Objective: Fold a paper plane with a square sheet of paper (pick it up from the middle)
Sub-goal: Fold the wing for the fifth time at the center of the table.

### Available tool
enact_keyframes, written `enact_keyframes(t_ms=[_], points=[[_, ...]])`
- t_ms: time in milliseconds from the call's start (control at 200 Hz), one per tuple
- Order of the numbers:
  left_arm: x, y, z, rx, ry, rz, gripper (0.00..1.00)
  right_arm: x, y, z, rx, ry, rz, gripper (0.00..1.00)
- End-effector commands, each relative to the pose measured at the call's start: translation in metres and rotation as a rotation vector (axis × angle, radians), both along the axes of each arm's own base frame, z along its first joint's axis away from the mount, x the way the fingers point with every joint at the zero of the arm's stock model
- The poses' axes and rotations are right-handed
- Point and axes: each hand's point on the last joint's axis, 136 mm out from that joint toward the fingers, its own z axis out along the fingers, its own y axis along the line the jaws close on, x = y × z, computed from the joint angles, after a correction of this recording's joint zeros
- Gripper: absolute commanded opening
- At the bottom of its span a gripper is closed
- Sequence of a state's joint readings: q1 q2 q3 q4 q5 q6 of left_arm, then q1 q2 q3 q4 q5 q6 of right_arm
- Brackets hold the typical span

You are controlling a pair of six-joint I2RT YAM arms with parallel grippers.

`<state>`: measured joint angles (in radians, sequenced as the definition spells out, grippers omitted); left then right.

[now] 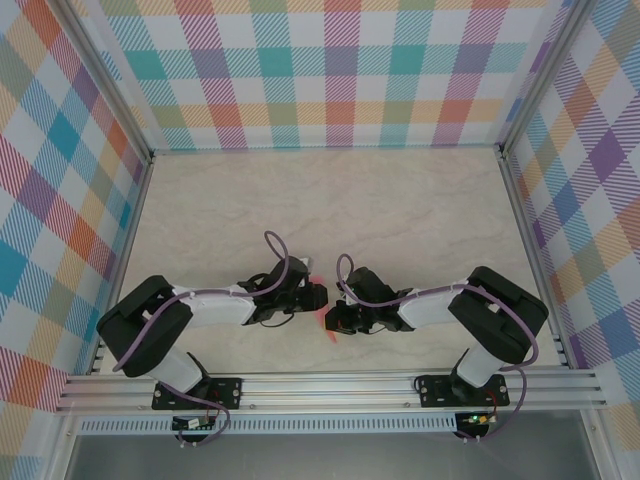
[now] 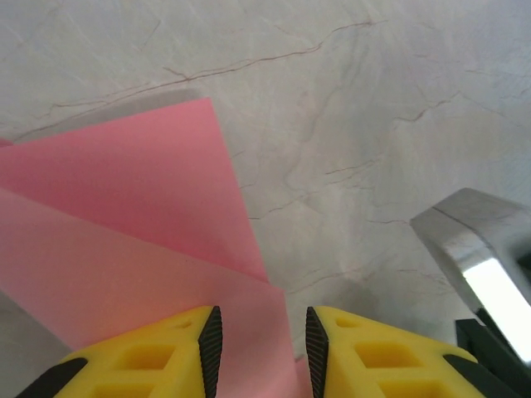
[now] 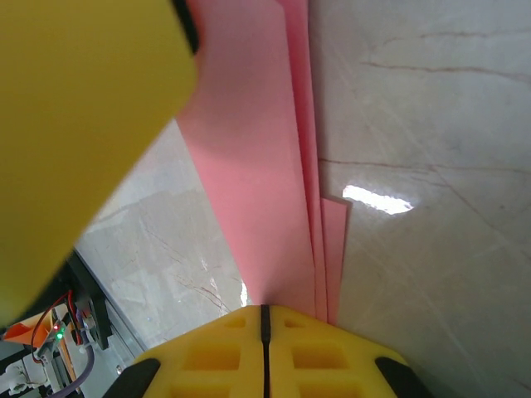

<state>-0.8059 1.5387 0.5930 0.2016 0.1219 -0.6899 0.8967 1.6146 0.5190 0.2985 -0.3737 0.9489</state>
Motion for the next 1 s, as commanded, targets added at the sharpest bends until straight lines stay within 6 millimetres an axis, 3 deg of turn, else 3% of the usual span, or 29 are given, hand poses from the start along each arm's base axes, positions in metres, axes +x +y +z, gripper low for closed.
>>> enact_keyframes(t_ms=[0, 300, 685, 995], points=[[0.014, 0.001, 0.001, 0.005, -0.064, 0.006, 0.35, -0.024, -0.042, -0.041, -0.207, 0.092, -0.003, 0.06], [0.025, 0.011, -0.018, 0.061, -0.052, 0.006, 0.35, -0.034, -0.052, -0.045, -0.249, 0.101, 0.040, 0.03], [0.048, 0.024, -0.013, 0.043, -0.057, 0.008, 0.37, -0.047, -0.067, -0.049, -0.303, 0.106, 0.110, 0.02], [0.070, 0.032, -0.015, 0.021, -0.052, 0.017, 0.38, -0.051, -0.067, -0.049, -0.295, 0.109, 0.134, 0.02]])
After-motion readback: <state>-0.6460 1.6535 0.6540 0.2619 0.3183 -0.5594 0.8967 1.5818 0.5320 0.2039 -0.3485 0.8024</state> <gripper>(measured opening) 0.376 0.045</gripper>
